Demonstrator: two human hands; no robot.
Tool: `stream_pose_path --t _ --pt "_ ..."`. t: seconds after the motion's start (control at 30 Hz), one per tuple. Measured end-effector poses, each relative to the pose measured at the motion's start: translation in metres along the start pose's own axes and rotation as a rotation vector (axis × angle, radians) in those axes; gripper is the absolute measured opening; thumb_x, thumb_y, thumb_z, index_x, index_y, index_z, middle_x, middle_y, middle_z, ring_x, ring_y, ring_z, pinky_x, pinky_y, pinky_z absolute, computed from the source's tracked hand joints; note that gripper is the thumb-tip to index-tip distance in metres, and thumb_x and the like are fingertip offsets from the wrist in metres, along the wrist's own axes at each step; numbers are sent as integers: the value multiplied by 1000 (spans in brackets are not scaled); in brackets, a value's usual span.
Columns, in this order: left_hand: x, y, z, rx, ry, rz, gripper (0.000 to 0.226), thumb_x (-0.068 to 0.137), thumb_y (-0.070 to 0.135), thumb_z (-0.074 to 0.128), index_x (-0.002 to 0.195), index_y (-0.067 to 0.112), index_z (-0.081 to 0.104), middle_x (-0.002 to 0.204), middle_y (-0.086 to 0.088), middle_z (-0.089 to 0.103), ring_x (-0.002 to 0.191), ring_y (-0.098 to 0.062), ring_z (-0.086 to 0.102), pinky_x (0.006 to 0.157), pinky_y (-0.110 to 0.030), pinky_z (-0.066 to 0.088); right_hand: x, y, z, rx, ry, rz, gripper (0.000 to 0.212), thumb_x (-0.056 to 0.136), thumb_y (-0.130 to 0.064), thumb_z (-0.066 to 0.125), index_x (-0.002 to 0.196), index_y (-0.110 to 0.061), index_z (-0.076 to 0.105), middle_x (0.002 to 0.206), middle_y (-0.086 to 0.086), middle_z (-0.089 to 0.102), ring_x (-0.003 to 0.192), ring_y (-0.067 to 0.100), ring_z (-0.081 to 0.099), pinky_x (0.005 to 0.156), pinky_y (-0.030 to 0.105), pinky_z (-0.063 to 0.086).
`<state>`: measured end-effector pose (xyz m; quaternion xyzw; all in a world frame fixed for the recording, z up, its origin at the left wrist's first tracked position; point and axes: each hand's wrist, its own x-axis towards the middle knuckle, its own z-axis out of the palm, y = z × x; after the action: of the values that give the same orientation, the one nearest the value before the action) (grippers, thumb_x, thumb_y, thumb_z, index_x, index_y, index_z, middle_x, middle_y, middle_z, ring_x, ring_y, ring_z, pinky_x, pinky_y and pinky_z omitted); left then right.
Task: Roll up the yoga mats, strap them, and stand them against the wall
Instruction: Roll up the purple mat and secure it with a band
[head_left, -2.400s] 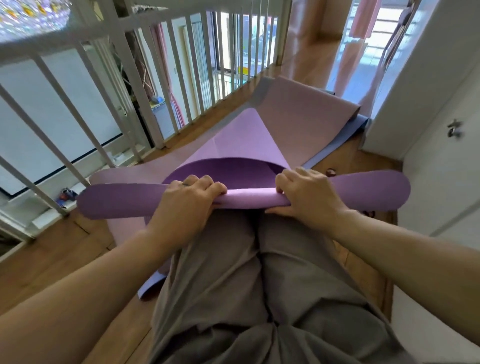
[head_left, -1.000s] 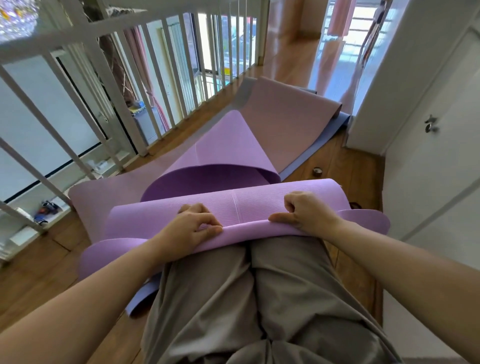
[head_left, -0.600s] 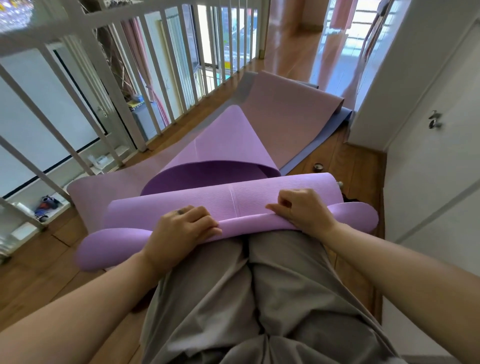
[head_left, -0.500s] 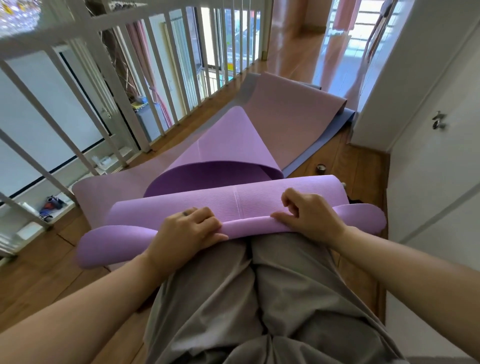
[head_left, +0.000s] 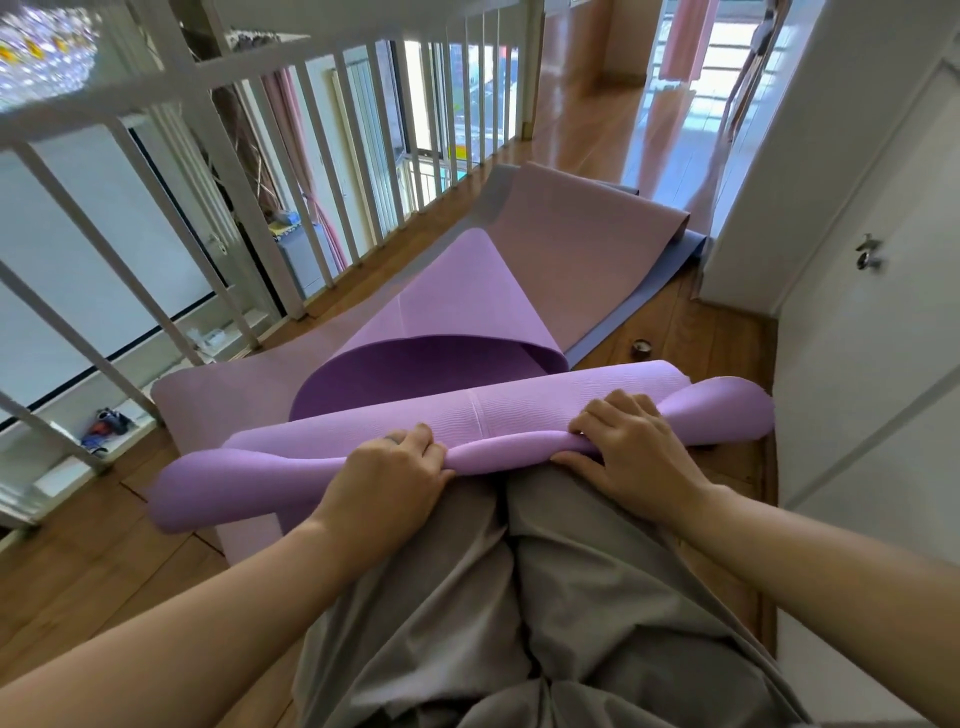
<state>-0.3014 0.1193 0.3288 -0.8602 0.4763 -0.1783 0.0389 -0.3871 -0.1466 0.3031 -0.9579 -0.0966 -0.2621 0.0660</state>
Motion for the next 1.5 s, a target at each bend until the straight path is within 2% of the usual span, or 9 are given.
stream_pose_path --t 0.23,0.43,0.6,0.73,0.83,1.03,1.2,1.33,1.5 --pt "10 -17 12 -297 -38 -184 54 94 43 24 93 11 68 88 -6 56 58 -28 62 49 -39 53 22 -4 5 -4 -37 152 54 96 -49 31 74 -12 64 77 5 68 72 25 62 70 37 49" --pt "26 -30 12 -612 -167 -387 26 100 35 41 111 19 58 99 -1 62 97 -20 52 85 -36 46 53 11 6 213 -415 420 40 94 -56 36 87 -19 48 81 1 61 76 23 59 75 41 50" --pt "46 -47 10 -792 -384 -451 9 99 28 49 101 22 54 97 4 56 86 -11 52 74 -22 38 92 25 12 279 -787 485 44 96 -56 39 76 -20 53 77 -3 54 80 18 53 75 31 40" --pt "53 -47 11 -698 -340 -385 8 99 25 49 99 21 55 96 4 48 85 -13 50 76 -24 40 109 32 18 283 -992 569 62 91 -64 41 117 -13 64 113 2 62 102 20 57 94 35 43" --pt "43 -43 17 -429 -136 -188 7 95 18 54 91 15 59 88 0 57 77 -19 57 67 -34 49 113 32 17 227 -1045 539 67 91 -65 41 121 -10 63 111 3 60 103 22 57 95 35 43" --pt "33 -35 8 -119 55 -10 30 89 40 57 71 16 61 64 1 57 49 -16 55 44 -29 48 111 23 18 218 -797 455 55 88 -58 53 79 -6 67 71 4 57 69 14 50 65 24 40" --pt "27 -24 3 -19 -33 -34 39 67 51 78 69 14 64 61 -1 57 48 -17 55 43 -29 47 66 10 20 111 27 110 51 91 -53 46 64 -11 61 63 0 59 59 12 50 57 24 41" --pt "30 -20 -1 -34 -109 -83 35 70 47 78 81 15 67 72 0 60 58 -16 59 50 -28 47 35 5 12 38 -70 53 58 77 -66 53 97 -14 67 98 0 61 88 17 53 78 30 46" --pt "39 -20 0 -94 -131 -125 34 97 46 40 112 19 55 105 1 56 93 -16 58 74 -26 45 56 -5 11 -126 -189 106 60 72 -64 66 107 -15 61 108 3 57 89 20 56 73 35 52"
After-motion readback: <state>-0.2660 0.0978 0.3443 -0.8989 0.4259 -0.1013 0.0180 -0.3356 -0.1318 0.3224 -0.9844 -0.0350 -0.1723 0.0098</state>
